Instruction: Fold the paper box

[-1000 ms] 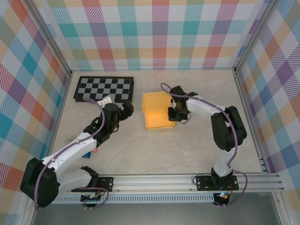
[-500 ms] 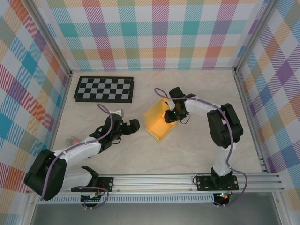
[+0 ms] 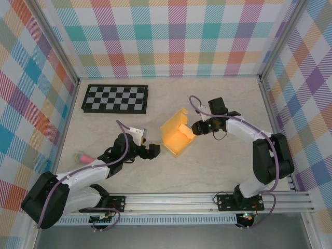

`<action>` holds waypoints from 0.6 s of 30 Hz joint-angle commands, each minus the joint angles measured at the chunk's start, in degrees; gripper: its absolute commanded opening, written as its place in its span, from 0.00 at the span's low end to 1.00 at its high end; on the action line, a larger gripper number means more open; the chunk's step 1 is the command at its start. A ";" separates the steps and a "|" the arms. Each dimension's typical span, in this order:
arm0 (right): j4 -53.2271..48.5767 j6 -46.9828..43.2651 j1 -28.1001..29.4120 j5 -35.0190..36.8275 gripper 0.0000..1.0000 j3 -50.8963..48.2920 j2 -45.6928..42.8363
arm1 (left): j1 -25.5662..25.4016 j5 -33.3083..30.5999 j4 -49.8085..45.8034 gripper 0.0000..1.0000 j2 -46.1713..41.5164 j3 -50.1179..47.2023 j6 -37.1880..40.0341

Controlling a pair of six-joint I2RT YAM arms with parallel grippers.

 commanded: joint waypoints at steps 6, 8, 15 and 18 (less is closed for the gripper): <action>19.91 -27.39 0.26 0.72 0.46 -8.13 -2.11 | -0.97 3.58 5.15 1.00 3.45 2.28 15.59; 21.63 -32.53 0.27 -3.62 0.46 -8.62 -0.31 | -0.97 4.58 4.58 1.00 4.89 3.02 16.98; 13.24 -37.73 0.45 -7.09 0.40 0.54 7.70 | -0.62 5.27 7.29 1.00 9.03 4.13 15.21; 8.91 -38.62 0.83 -6.81 0.37 3.94 10.51 | -0.48 6.81 8.50 1.00 11.17 4.40 13.75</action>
